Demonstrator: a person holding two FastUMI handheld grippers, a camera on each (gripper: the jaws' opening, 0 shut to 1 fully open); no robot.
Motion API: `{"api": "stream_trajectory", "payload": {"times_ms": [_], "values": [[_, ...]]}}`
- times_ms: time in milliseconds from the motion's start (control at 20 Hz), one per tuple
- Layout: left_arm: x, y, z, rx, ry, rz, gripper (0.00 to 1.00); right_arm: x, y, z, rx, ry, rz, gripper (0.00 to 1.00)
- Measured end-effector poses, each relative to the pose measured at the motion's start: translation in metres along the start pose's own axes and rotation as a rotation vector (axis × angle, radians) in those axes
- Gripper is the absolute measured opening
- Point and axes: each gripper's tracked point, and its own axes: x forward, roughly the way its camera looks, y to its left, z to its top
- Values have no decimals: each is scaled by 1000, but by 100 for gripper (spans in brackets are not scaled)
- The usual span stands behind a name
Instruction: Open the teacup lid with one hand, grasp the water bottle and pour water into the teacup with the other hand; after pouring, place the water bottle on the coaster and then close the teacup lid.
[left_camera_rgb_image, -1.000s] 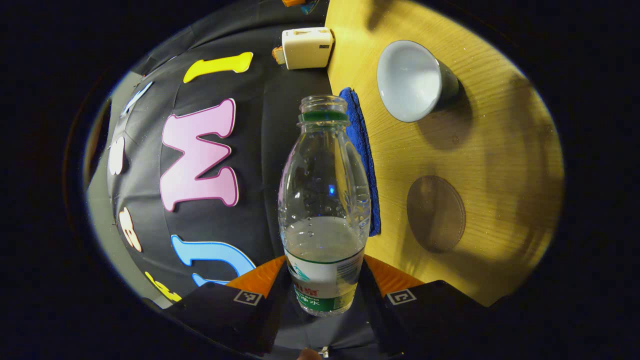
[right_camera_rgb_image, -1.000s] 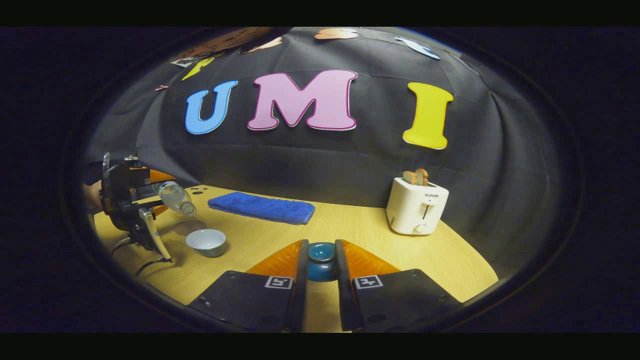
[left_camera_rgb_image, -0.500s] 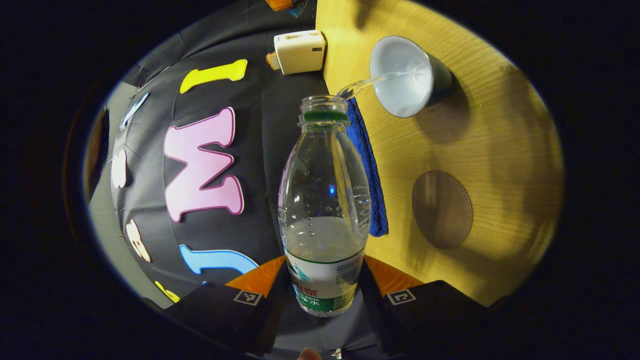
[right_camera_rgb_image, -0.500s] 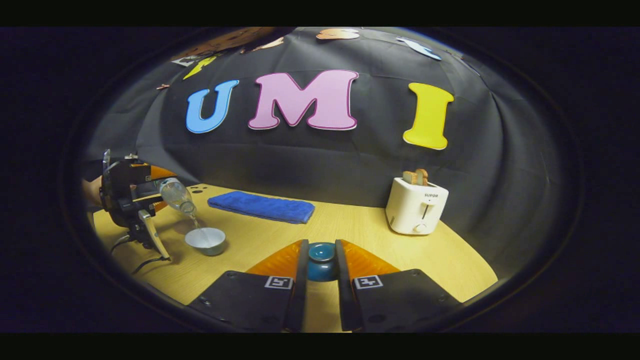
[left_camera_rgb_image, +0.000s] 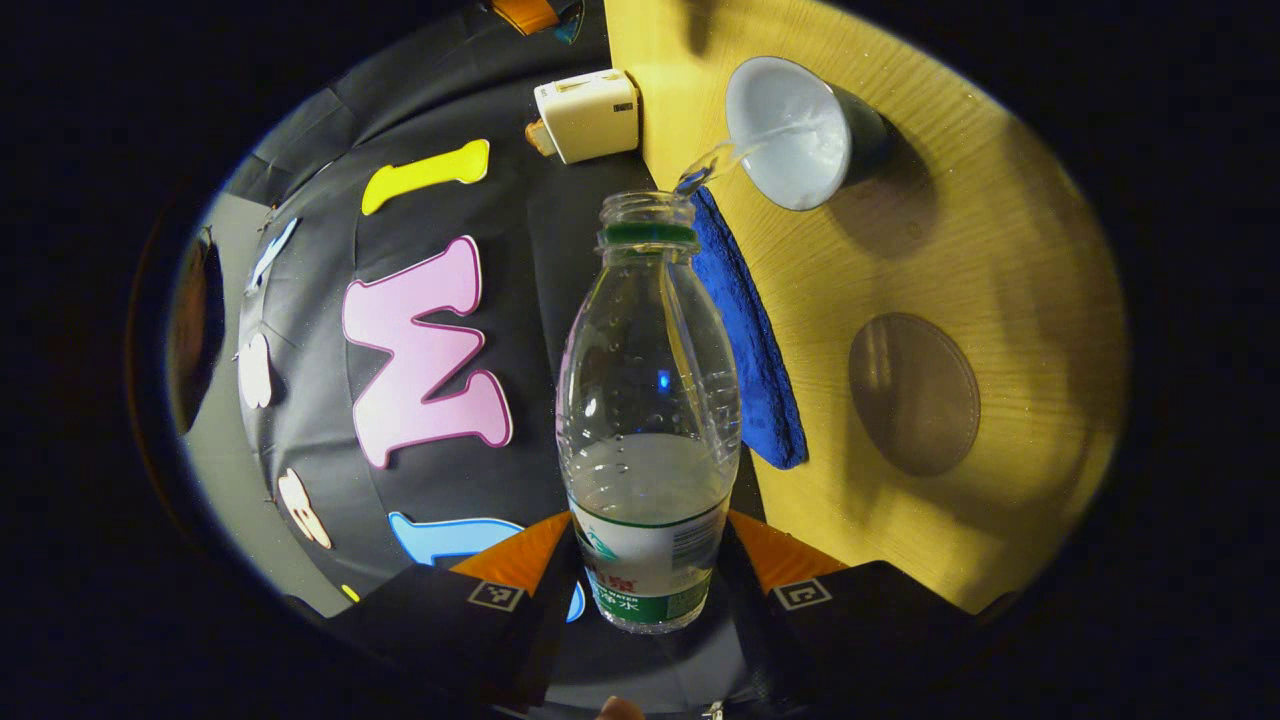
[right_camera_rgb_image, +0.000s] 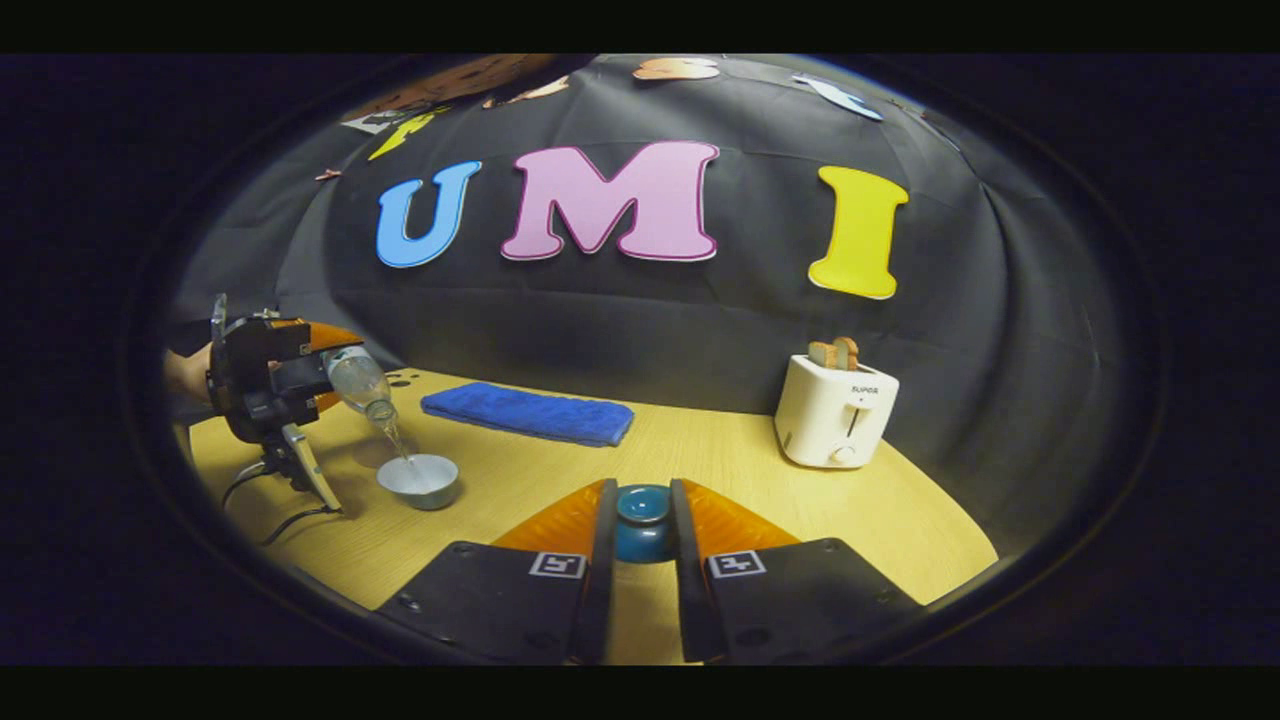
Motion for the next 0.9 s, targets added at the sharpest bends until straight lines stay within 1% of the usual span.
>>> {"api": "stream_trajectory", "payload": {"times_ms": [50, 150, 200, 250, 300, 350, 400, 450, 600, 700, 900], "values": [[0, 1, 0, 9, -9, 6, 75, 0, -1, 0, 2, -1, -2, 29], [-1, 1, 3, 20, -25, 18, 75, -2, -1, 2, 2, -2, -4, 29], [-1, 1, 2, 24, -28, 26, 75, -2, -2, 1, 0, -2, -6, 34], [2, 4, 1, 27, -29, 33, 75, -3, -3, 2, -3, -1, -8, 34], [2, 6, 1, 33, -31, 42, 75, -3, -2, 2, -6, -1, -10, 29], [4, 10, 0, 42, -30, 53, 75, -4, -3, 2, -7, -2, -10, 34], [4, 12, 0, 51, -30, 63, 75, -4, -3, 2, -6, -4, -9, 29], [4, 14, -1, 60, -31, 75, 75, -5, -3, 3, -7, -6, -11, 34], [5, 26, -1, 90, -42, 109, 75, -5, -5, 2, -25, -4, -15, 24], [7, 30, -3, 110, -48, 125, 75, -7, -4, 3, -30, -7, -14, 24], [8, 42, -5, 130, -58, 158, 75, -10, -2, 5, -49, -19, -11, 30]]}}
